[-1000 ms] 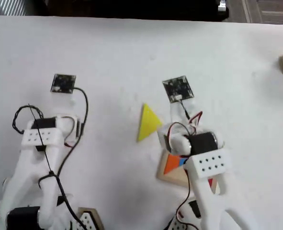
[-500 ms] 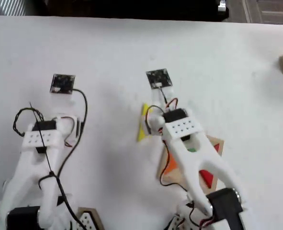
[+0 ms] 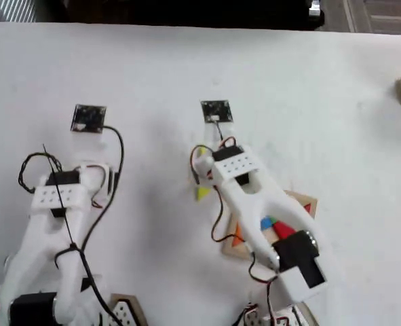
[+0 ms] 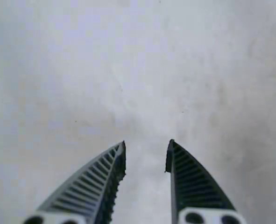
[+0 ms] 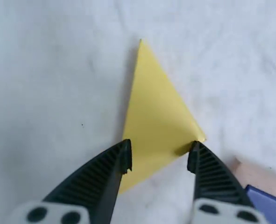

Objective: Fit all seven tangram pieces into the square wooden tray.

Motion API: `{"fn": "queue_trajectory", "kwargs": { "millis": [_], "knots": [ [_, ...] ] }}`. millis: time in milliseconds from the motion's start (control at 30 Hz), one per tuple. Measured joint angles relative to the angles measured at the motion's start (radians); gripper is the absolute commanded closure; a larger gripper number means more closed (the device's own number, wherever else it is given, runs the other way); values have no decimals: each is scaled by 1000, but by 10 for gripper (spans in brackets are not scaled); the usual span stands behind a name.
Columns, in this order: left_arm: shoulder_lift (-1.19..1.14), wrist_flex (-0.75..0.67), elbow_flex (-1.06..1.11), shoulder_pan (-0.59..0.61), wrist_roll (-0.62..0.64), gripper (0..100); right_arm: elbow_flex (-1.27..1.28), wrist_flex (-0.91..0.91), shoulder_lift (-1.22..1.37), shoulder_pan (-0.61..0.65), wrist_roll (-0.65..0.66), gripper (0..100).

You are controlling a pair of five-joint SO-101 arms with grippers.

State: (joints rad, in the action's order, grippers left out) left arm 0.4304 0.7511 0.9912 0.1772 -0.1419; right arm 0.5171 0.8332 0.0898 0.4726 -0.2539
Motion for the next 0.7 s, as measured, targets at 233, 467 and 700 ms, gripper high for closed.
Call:
{"fn": "queue_trajectory", "kwargs": {
  "millis": [233,467,700],
  "knots": [
    [0,0,3,0,0,849,-109,97,77,23,15,801],
    [0,-31,29,-29,0,849,-112,100,78,25,28,801],
    [0,-34,29,-29,0,849,-114,101,78,37,29,801]
  ]
}}
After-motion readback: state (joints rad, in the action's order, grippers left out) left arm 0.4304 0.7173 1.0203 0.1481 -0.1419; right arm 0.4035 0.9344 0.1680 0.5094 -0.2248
